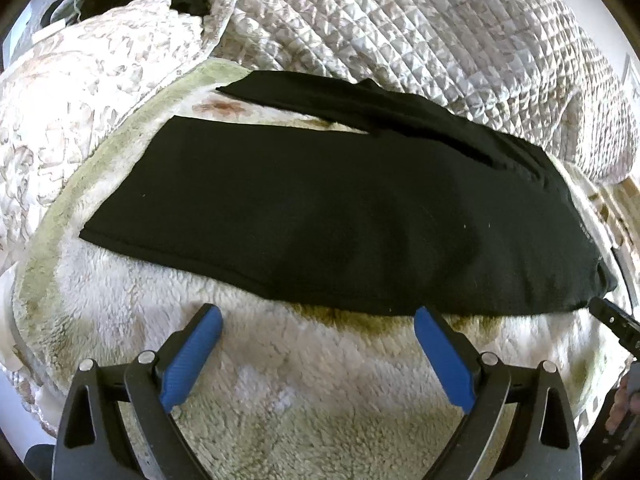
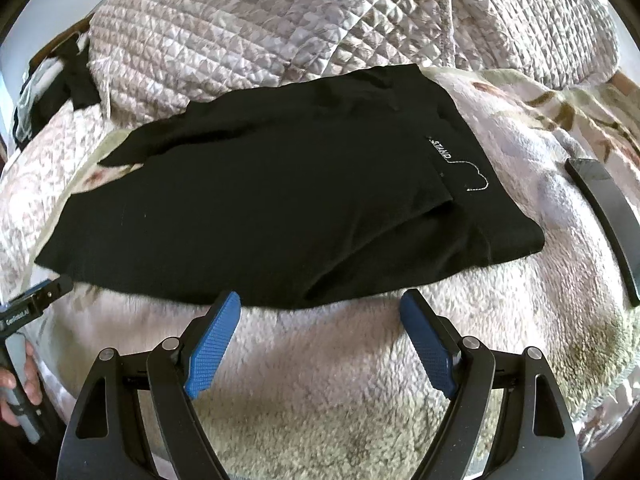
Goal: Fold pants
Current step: 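Lower both grippers onto the pants' waistband edge and close them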
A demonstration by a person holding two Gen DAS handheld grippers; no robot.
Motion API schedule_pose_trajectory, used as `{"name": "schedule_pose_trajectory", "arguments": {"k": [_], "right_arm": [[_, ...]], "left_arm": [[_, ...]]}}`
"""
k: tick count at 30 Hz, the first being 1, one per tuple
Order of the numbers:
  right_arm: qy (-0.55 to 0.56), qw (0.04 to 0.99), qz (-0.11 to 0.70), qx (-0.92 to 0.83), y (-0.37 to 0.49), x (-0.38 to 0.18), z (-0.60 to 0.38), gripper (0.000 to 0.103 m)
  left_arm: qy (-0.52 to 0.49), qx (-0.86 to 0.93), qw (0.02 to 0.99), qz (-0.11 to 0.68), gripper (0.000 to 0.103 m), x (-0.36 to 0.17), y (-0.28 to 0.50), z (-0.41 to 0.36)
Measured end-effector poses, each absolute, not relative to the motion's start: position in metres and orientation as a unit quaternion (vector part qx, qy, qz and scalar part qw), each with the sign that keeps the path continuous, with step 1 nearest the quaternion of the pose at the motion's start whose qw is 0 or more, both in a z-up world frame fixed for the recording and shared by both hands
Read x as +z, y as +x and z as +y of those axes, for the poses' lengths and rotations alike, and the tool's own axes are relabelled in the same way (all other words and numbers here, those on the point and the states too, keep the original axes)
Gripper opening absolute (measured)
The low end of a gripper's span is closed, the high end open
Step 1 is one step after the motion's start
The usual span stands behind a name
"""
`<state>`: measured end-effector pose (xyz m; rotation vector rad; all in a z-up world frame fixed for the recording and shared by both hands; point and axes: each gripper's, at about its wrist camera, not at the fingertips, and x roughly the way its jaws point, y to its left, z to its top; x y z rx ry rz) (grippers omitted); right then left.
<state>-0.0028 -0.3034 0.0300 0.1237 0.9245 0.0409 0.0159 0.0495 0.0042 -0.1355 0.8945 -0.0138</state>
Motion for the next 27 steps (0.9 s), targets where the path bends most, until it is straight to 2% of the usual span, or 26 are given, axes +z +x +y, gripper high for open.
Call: {"name": "schedule_pose_trajectory", "arguments": {"k": [10, 14, 19, 21, 22, 23, 27], "right_arm": [[0.119, 0.895, 0.431, 0.006, 0.013, 0.029, -0.332, 0.082], [0.168, 0.891, 0.422, -0.002, 0.019, 0.029, -0.351, 0.082], [0.203, 0.889, 0.41, -0.003, 0.026, 0.027, -0.36, 0.081], [0.211, 0.891, 0.403, -0.006, 0.026, 0.029, -0.36, 0.068], [0.215, 0.892, 0.397, -0.01, 0.026, 0.03, -0.362, 0.057], [0.218, 0.894, 0.392, -0.016, 0.025, 0.031, -0.364, 0.05], [0.249, 0.881, 0.402, -0.031, 0.036, 0.024, -0.38, 0.038]], "left_arm": [[-0.118, -0.016, 0.902, 0.415, 0.098, 0.007, 0.028, 0.07], [-0.139, -0.005, 0.906, 0.4, 0.091, 0.01, 0.035, 0.086], [-0.154, 0.005, 0.908, 0.389, 0.088, 0.01, 0.047, 0.096], [-0.16, 0.026, 0.9, 0.405, 0.076, 0.009, 0.052, 0.098], [-0.159, 0.04, 0.9, 0.405, 0.066, 0.008, 0.055, 0.101], [-0.163, 0.047, 0.899, 0.405, 0.058, 0.006, 0.057, 0.105], [-0.163, 0.065, 0.898, 0.404, 0.044, 0.005, 0.062, 0.112]]}}
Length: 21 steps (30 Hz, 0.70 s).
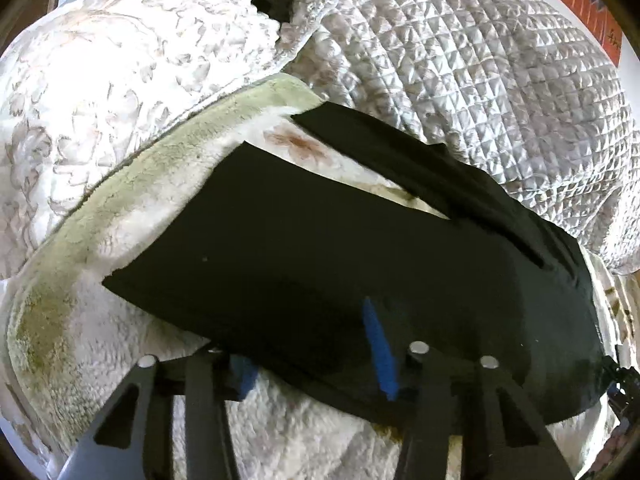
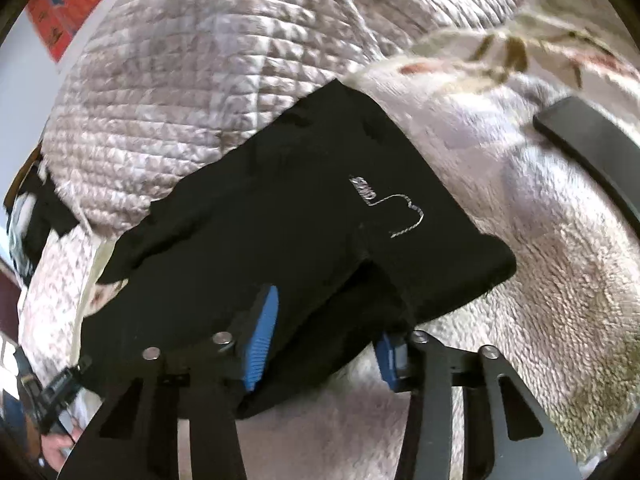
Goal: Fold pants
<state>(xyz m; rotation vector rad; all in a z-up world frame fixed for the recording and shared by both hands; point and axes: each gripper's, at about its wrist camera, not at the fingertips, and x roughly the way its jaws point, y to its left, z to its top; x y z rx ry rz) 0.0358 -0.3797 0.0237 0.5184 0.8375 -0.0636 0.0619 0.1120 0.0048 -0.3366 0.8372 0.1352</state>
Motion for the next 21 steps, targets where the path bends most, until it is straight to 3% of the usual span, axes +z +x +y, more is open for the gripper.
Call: {"name": "schedule_pose_trajectory", "arguments": {"k": [2, 5, 14, 21], "right_arm": [[0.258, 0.878, 0.401, -0.042, 0.038, 0.022, -0.385, 0.012], [0.276, 0.873, 0.401, -0.041, 0.039, 0.022, -0.389, 0.005], [0.29, 0.875, 0.387, -0.017, 0.006, 0.059, -0.392, 0.004], [0.292, 0.864, 0.41, -0.018, -0.049, 0.06, -0.396, 0.004]], "left_arm": [[-0.155, 0.078, 0.897, 0.406, 0.024, 0.005, 0.064, 0.113], [-0.163, 0.083, 0.893, 0.412, 0.007, 0.005, 0.068, 0.12], [-0.144, 0.08, 0.901, 0.4, 0.004, 0.042, 0.029, 0.12], [-0.151, 0.079, 0.889, 0.424, 0.004, 0.037, -0.023, 0.121]]}}
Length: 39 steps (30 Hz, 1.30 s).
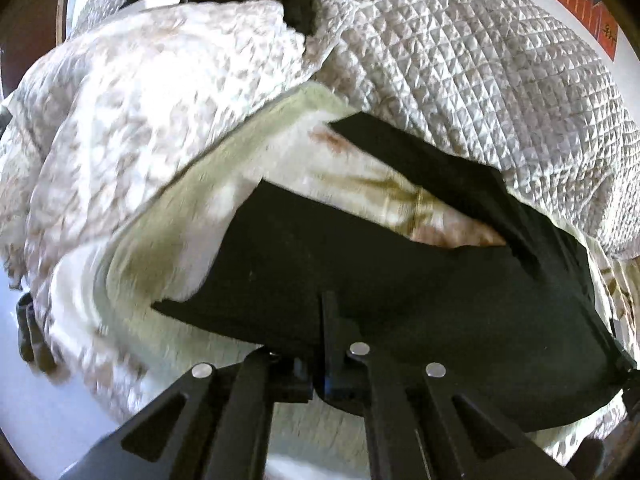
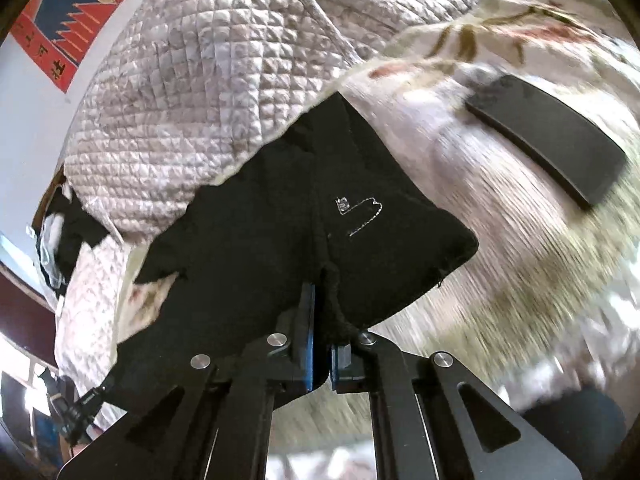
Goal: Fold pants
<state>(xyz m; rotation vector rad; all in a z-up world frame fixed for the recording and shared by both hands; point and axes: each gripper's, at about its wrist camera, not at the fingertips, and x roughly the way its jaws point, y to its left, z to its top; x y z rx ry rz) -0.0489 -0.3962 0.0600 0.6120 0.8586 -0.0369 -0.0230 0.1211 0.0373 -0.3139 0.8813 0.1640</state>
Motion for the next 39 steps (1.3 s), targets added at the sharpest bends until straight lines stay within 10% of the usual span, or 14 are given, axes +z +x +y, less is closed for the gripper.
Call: {"name": "schedule_pose_trajectory", "arguments": {"k": [7, 14, 39], "right_arm": [[0.296, 0.844, 0.445, -0.043, -0.061, 0.023, -0.406, 0.004], [0.216, 0.869, 0.43, -0.115, -0.082, 0.06, -0.412, 0.04], [0.075, 0.909, 0.407, -0.042, -0.048, 0.065, -0.37, 0.038]], "left_arm": [[-0.133, 0.09, 0.876, 0.455, 0.009, 0.025, -0.029, 0.11], [-0.102, 0.176, 0.883, 0.422, 0.023, 0.057, -0.053, 0.128], [-0.096, 0.09, 0.883, 0.45, 0.037, 0.029, 0.006, 0.101]]}}
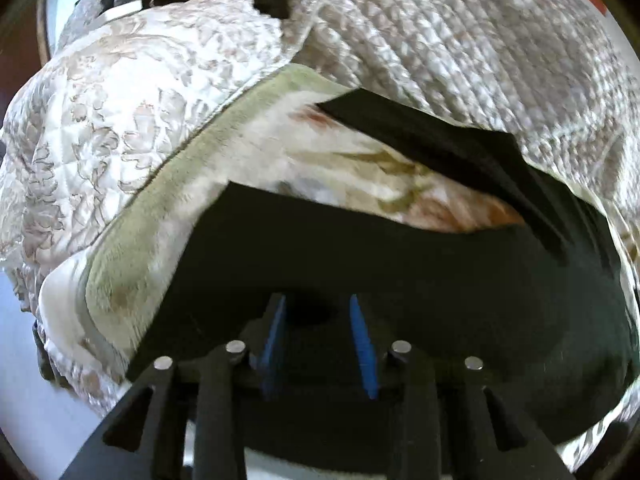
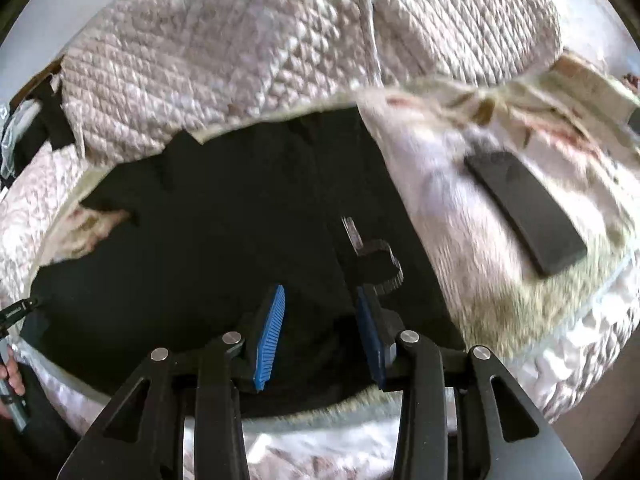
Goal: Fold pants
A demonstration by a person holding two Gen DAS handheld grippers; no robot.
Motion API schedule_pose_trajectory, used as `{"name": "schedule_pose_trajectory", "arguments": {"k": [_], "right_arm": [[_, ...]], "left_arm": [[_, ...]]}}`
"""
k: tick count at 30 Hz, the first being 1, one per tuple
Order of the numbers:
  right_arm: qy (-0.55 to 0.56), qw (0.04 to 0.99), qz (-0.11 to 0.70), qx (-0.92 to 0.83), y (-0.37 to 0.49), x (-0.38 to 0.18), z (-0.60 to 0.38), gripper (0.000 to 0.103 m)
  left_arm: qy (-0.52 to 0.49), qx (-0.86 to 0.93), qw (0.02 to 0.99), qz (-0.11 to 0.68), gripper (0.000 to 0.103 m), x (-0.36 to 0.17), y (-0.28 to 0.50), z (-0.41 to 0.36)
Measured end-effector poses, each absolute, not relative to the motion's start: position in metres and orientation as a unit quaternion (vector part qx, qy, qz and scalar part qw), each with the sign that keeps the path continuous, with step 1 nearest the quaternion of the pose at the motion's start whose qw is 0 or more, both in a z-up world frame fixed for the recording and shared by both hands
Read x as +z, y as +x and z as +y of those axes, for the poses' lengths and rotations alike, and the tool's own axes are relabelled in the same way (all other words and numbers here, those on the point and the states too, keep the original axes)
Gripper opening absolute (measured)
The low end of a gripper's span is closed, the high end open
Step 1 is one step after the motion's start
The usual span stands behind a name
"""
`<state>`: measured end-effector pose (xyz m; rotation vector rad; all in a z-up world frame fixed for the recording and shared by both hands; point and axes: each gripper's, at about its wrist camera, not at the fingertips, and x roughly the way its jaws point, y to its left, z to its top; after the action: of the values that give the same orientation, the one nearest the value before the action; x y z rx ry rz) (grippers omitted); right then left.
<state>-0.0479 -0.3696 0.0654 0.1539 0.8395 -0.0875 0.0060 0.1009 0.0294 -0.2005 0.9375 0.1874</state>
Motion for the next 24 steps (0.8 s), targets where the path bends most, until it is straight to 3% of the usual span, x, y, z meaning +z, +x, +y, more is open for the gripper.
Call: {"name": "schedule_pose_trajectory", "arguments": {"k": [4, 8, 21, 24], "right_arm": [[0.063, 0.912, 0.405, -0.034, -0.028, 0.063, -0.357, 0.038], [0.06, 0.887, 0.454, -0.059, -0.011, 0.03, -0.363, 0.038], [0.061, 0.898, 0.436, 0.008, -0.019, 0.048, -0.327, 0.038], [0.056, 0.897, 0.438, 0.033, -0.022, 0.043, -0.314, 0.052]], "left_arm": [[-0.081, 0.094, 0.888, 0.443, 0.04, 0.024, 0.024, 0.105], [-0.078, 0.116, 0.882, 0.45, 0.043, 0.017, 0.042, 0.113], [-0.071, 0.066, 0.889, 0.447, 0.043, 0.044, 0.022, 0.073], [-0.066, 0.054, 0.888, 0.451, 0.044, 0.046, 0.015, 0.06]]}}
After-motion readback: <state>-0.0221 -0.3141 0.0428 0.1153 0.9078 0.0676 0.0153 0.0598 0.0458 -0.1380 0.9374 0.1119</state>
